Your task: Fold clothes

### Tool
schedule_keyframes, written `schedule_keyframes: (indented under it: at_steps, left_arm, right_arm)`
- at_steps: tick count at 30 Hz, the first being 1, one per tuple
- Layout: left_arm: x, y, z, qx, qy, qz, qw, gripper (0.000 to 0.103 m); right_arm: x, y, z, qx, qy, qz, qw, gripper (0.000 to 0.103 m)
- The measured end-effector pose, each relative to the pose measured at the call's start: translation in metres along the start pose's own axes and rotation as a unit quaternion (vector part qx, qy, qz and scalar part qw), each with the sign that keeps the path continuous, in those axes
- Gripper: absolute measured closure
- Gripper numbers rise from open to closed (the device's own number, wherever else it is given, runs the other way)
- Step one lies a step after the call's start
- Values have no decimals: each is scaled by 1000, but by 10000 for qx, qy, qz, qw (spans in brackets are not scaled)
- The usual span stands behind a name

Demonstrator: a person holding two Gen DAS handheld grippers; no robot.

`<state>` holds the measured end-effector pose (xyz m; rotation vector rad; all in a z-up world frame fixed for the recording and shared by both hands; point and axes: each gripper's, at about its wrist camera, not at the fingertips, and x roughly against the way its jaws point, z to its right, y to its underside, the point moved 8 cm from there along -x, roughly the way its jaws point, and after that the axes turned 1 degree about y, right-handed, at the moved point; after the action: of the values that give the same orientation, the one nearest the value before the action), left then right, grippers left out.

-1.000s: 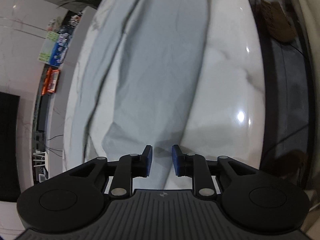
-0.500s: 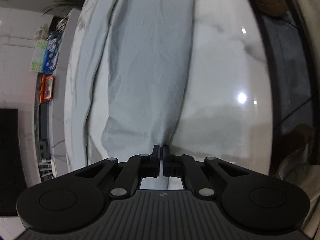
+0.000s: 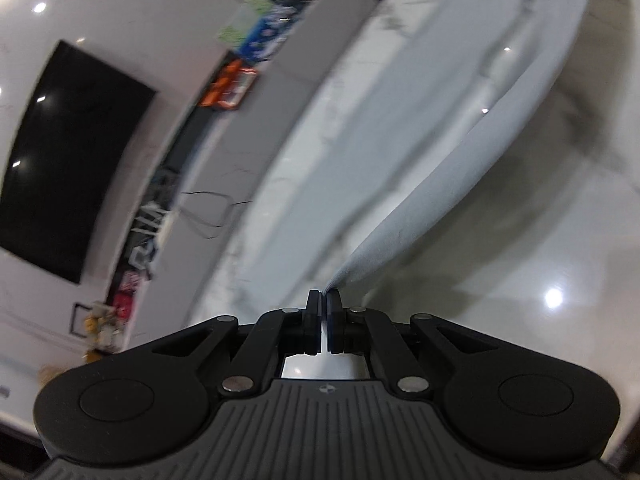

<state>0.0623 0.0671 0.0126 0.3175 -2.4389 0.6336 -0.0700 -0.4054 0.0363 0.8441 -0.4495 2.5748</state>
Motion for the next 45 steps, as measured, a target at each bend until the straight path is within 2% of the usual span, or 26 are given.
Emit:
schedule_keyframes:
  at_steps: [2,5,7,13,15,18,21,28,29,30,32,33,35,39,43,44,45]
  left_arm:
    - [-16,-20,-22,40,-203,-30,9998,102]
    - [-33,-36,-40,92,-279,-103,9995,101]
    - [-58,-51,-50,61,-289,-180,9994,101]
    - [-107,-77,-47,-10,-168,-338,9993,101]
    - [-142,-90,-43,43,63,-502,9987,102]
    - [-172,-93,-33,-40,283,-668,9974,101]
    - [-198,-90,-21,-64,500,-813,9954,101]
    - [-213,-68,-10,201,769,-860,9931,96]
    - [-212,-65,-10,309,776,-832,9930,92]
    - [-211,-64,-11,368,749,-820,9931,90]
    - [-206,-64,-13,470,658,-782,9937,79]
    - [-202,-63,-15,523,600,-755,9940,76]
    - [-190,-62,-18,605,537,-690,9943,62]
    - [-158,-61,-18,732,555,-470,9947,59]
    - [-135,-66,0,724,804,-238,9938,59]
    - [-131,-67,5,693,855,-191,9937,60]
    - [-127,-68,11,664,908,-147,9935,60]
  right_arm:
    - [-7,-6,10,-44,-15,4,10000,103]
    - [-25,-18,29,-164,-40,-2,9999,103]
    - [-39,-25,42,-259,-57,-27,9996,103]
    - [-113,-41,73,-508,-142,-383,9979,103]
    - [-137,-43,78,-588,-209,-498,9968,103]
    - [-177,-46,77,-675,-428,-685,9944,103]
    - [-195,-42,77,-1055,-623,-754,9896,103]
    - [-234,-36,77,-1934,-1073,-911,9710,101]
    - [-240,-35,77,-2058,-1136,-932,9675,97]
    - [-245,-35,77,-2181,-1199,-953,9638,94]
    - [-254,-33,78,-2466,-1318,-989,9550,91]
    - [-251,-30,83,-2722,-1356,-988,9475,91]
    - [-245,-25,94,-3198,-1413,-978,9318,90]
    - [-222,-12,111,-3799,-1338,-909,9108,87]
    - [-199,23,122,-4825,-1259,-1005,8609,86]
    - [-191,32,119,-5107,-1324,-987,8437,86]
    - [-186,34,113,-5180,-1394,-942,8387,86]
